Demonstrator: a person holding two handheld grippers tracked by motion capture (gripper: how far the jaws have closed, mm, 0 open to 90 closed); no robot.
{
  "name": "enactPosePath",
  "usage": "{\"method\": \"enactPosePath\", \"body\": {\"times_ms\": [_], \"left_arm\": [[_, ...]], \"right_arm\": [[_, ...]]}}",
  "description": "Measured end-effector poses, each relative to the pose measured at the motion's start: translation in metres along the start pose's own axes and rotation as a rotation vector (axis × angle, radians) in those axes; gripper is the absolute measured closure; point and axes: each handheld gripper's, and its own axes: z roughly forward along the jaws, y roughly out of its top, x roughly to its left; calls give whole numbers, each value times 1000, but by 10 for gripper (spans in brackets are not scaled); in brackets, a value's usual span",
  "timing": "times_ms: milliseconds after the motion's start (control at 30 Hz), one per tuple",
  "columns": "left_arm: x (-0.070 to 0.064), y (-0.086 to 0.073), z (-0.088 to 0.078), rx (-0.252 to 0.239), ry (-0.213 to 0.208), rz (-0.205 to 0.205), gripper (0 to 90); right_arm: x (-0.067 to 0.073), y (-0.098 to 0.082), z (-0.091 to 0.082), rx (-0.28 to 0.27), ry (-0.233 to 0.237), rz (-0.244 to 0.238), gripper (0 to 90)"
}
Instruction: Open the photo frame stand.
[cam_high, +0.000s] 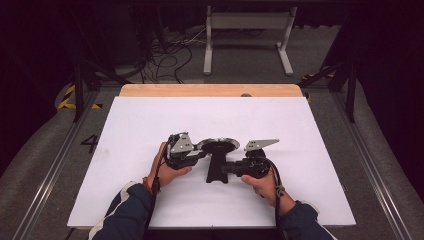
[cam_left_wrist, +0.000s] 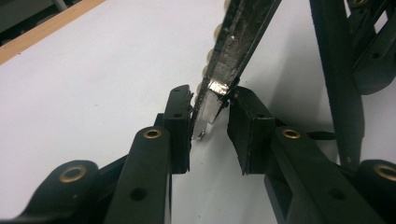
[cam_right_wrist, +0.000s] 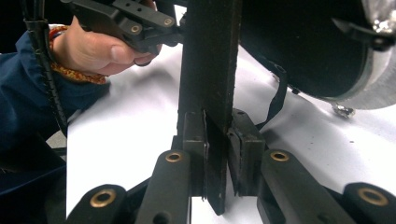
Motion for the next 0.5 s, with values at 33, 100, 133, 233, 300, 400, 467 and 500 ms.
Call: {"method": "enactPosePath", "body": {"times_ms": [33,100,133,233,300,400,467,500], "left_arm": [[-1,0,0,7,7,4,702],[-2,0,1,7,12,9,704],[-2,1,1,11,17,14,704],[-4,1,1,11,32,21,704],[-5,1,2,10,43,32,706],[-6,2,2,16,60,53,703],[-6,2,3,12,68,59,700],[-6,2,3,11,70,58,699]], "right_arm": [[0,0,0,0,-1,-1,797],[0,0,0,-1,-1,-3,797],[0,0,-1,-1,0,-3,798],[0,0,-1,-3,0,0,797],[-1,0,-2,-7,2,2,797],[-1,0,-3,-10,1,3,796],[-1,0,-3,-12,-3,3,796],[-1,0,-3,-12,-4,3,796]]}}
